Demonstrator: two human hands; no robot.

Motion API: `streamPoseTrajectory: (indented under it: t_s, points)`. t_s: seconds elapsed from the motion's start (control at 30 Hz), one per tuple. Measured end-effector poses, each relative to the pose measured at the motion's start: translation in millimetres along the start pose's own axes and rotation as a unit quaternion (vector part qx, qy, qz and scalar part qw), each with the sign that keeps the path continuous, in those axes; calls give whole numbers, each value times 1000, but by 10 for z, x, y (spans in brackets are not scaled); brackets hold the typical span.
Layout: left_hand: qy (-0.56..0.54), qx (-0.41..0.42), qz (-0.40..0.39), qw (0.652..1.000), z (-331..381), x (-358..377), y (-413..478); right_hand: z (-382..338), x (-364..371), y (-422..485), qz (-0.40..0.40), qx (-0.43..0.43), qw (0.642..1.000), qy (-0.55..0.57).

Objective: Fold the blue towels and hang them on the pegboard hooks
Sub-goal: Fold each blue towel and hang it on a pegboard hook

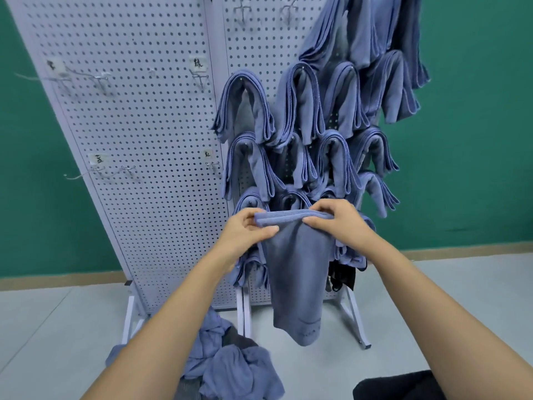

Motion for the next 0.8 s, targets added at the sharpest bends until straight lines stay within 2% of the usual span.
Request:
streamPoseTrajectory:
  t_s: [0.1,0.23,0.4,0.5,0.63,0.8]
  points:
    - [60,24,20,998,211,59,144,-62,-227,34,1,8,1000,-16]
    - [43,52,-5,998,551,174,291,-97,-558,30,6,28,999,-34]
    - [21,69,-79,994,797,448,393,-283,-667,89,-96,21,989,-106]
    - [-20,59,-53,997,830,442,421,-361,-646,160,-105,21,986,-129]
    - [-62,31,18,997,773,283,413,-521,-555,271,-54,4,989,-136]
    - [-109,-18,60,992,387,121,317,-774,-530,425,-45,-4,985,-167]
Point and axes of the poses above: each hand's wrist, its own y-axis towards the middle knuckle, its own x-axis out of the palm, z = x × y, the point moved 3 cm from there along y, towards the middle knuckle, and after that the axes turned 7 degrees about -z, right-handed, at the moved point
